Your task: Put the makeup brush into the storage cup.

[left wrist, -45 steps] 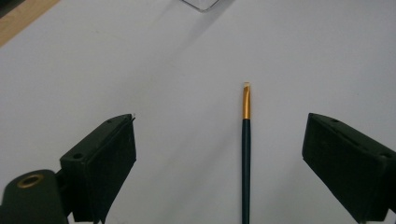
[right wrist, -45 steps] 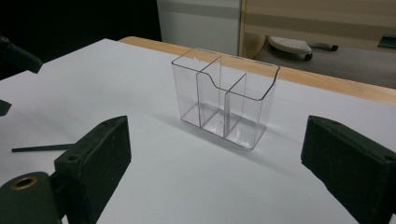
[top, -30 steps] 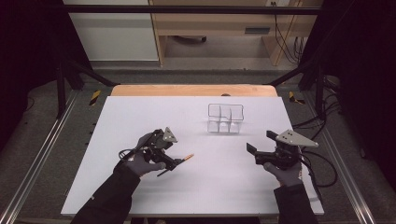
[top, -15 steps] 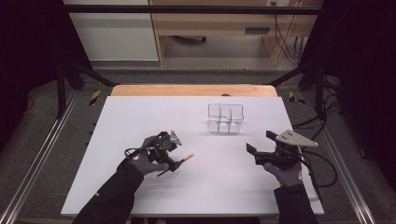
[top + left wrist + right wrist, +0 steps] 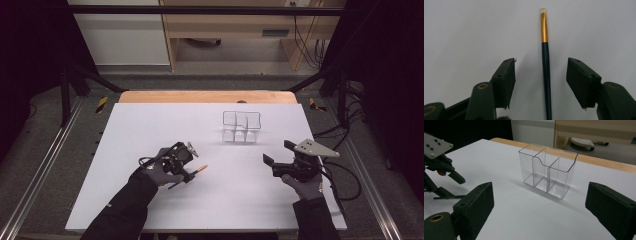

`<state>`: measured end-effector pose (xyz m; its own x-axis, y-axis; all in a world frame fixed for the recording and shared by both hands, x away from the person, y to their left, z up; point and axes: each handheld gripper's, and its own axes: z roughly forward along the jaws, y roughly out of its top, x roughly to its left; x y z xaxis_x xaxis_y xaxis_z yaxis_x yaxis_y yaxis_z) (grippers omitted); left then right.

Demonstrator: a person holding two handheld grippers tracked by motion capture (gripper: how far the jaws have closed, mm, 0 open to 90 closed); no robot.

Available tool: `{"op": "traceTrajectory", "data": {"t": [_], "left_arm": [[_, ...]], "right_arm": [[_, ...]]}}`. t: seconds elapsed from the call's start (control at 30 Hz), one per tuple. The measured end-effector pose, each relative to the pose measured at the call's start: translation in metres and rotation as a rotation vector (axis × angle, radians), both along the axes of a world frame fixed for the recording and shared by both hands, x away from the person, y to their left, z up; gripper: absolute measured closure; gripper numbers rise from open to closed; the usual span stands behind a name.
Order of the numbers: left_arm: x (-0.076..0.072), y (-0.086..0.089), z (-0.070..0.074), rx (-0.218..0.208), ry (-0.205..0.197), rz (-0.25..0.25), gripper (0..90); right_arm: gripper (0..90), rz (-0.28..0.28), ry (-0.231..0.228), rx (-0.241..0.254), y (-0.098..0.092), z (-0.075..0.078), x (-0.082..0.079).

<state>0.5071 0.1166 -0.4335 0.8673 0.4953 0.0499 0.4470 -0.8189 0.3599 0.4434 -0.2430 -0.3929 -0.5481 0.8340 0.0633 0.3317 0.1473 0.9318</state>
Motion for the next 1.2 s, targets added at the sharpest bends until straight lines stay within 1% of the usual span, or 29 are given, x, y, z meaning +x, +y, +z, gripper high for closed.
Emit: {"op": "traceTrajectory", "data": {"t": [0.27, 0.37, 0.47, 0.53, 0.6, 0.63, 0.67, 0.7, 0.73, 0.77, 0.87, 1.2], "left_arm": [[0.002, -0.004, -0.006, 0.009, 0.052, 0.004, 49.1], [0.003, -0.005, -0.008, 0.014, 0.064, 0.010, 52.5], [0.005, -0.005, -0.008, 0.007, 0.081, 0.025, 56.1], [0.006, -0.005, -0.008, 0.002, 0.085, 0.030, 58.9], [0.006, -0.005, -0.008, -0.003, 0.098, 0.031, 61.8], [0.007, -0.005, -0.009, -0.003, 0.112, 0.029, 63.1], [0.007, -0.005, -0.009, -0.003, 0.112, 0.029, 64.5], [0.007, -0.005, -0.009, -0.002, 0.125, 0.027, 65.8], [0.007, -0.005, -0.009, -0.002, 0.125, 0.027, 67.4], [0.007, -0.006, -0.010, -0.003, 0.138, 0.026, 69.3], [0.007, -0.007, -0.011, 0.002, 0.152, 0.023, 72.9], [0.008, -0.007, -0.012, 0.020, 0.148, 0.039, 81.3]], "right_arm": [[8.6, -0.002, 0.000, -0.001, 0.000, 0.000, 0.000], [8.6, -0.002, 0.001, -0.003, 0.000, -0.001, 0.000], [8.6, 0.000, 0.002, -0.005, 0.001, -0.001, 0.001], [8.6, 0.001, 0.003, -0.006, 0.001, -0.001, 0.001], [8.6, 0.001, 0.003, -0.006, 0.001, -0.001, 0.001], [8.6, 0.001, 0.003, -0.006, 0.001, -0.001, 0.001], [8.6, 0.001, 0.003, -0.006, 0.001, -0.001, 0.001], [8.6, 0.001, 0.006, -0.008, 0.001, -0.001, 0.001], [8.6, 0.001, 0.006, -0.008, 0.001, -0.001, 0.001], [8.6, 0.002, 0.007, -0.008, 0.001, -0.001, 0.001], [8.6, 0.004, 0.008, -0.010, 0.001, -0.001, 0.001], [8.6, 0.003, 0.009, -0.009, 0.001, -0.001, 0.001]]}}
